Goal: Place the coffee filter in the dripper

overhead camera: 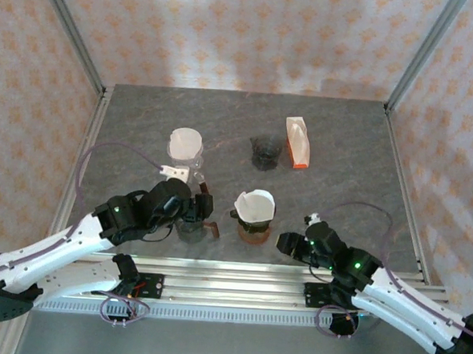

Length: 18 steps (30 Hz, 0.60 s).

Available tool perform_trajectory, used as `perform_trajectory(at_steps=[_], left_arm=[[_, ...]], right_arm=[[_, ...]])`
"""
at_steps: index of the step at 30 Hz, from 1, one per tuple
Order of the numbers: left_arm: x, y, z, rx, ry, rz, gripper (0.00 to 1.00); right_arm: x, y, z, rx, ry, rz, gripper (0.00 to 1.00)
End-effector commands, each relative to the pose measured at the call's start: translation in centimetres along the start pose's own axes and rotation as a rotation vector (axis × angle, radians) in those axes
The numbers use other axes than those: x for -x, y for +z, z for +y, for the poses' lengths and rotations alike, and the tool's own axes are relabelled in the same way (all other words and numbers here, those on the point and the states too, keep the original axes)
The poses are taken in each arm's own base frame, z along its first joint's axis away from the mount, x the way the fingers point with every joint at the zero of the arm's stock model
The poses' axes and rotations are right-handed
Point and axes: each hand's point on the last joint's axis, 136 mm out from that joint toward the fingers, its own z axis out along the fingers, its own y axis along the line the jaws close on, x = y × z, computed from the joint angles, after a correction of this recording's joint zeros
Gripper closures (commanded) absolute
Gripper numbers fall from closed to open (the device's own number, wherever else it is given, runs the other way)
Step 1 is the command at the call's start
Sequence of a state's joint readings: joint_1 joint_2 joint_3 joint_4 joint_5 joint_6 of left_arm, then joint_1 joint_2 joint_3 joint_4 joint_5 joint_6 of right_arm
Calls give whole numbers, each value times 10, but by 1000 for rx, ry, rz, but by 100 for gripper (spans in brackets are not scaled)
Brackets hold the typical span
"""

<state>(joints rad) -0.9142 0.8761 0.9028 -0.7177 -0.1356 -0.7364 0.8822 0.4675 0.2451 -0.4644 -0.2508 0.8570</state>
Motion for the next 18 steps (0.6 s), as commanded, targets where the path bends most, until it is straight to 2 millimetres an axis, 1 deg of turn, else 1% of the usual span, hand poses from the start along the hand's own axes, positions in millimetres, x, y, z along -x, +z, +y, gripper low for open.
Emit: perform_trajectory(at_steps=[1, 4, 6, 11, 18], left_arm=[[6, -8, 9, 40, 0, -24, 24], [5, -8, 10, 37, 0, -25, 28], [4, -7, 12, 39, 0, -27, 28], [5, -8, 14, 44, 1, -36, 27], [3, -9, 19, 47, -2, -41, 27]], right_arm=[[4, 9, 19, 81, 64, -41, 49], [-5, 21, 19, 95, 87, -28, 54], [-8, 26, 20, 106, 94, -29, 57], [-7, 35, 28, 147, 124, -37, 61], [-5, 45, 29, 170, 176, -54, 63]])
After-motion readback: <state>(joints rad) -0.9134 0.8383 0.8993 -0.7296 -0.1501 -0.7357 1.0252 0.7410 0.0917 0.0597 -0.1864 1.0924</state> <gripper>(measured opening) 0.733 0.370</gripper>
